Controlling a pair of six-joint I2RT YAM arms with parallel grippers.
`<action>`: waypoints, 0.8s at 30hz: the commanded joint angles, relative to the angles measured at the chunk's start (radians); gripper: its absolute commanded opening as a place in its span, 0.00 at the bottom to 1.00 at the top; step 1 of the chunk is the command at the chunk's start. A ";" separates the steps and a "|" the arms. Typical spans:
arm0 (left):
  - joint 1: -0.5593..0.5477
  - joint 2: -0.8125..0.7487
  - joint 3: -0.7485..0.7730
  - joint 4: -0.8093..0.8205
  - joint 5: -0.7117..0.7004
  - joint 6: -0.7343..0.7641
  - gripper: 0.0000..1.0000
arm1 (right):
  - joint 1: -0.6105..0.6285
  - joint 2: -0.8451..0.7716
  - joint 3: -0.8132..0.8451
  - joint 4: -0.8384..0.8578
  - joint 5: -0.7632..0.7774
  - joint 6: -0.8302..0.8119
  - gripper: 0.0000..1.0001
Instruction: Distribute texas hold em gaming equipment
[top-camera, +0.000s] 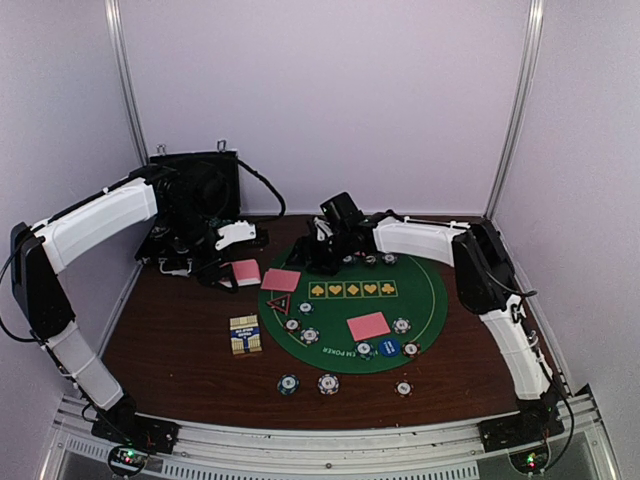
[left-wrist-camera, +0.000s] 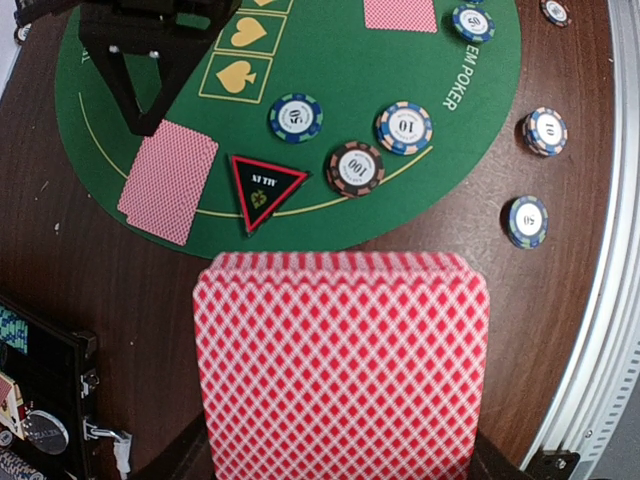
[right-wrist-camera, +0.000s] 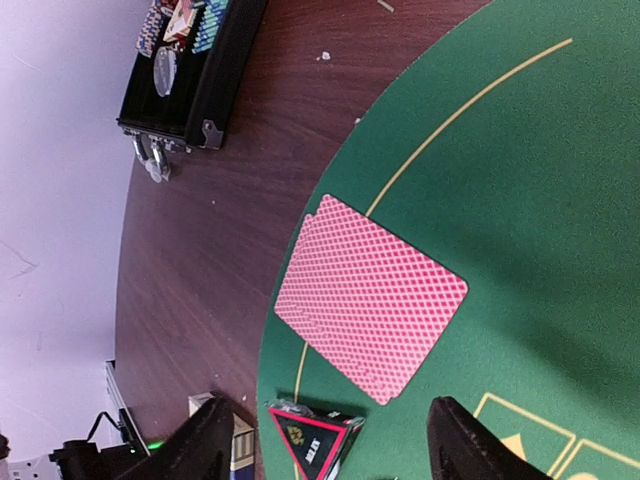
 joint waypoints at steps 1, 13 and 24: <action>0.008 -0.039 -0.002 0.018 0.013 -0.002 0.00 | 0.003 -0.148 -0.093 0.046 -0.015 -0.036 0.73; 0.014 -0.022 0.019 0.021 0.019 -0.015 0.00 | 0.025 -0.451 -0.601 0.560 -0.195 0.246 0.84; 0.014 -0.010 0.028 0.021 0.022 -0.012 0.00 | 0.115 -0.422 -0.613 0.786 -0.243 0.439 0.89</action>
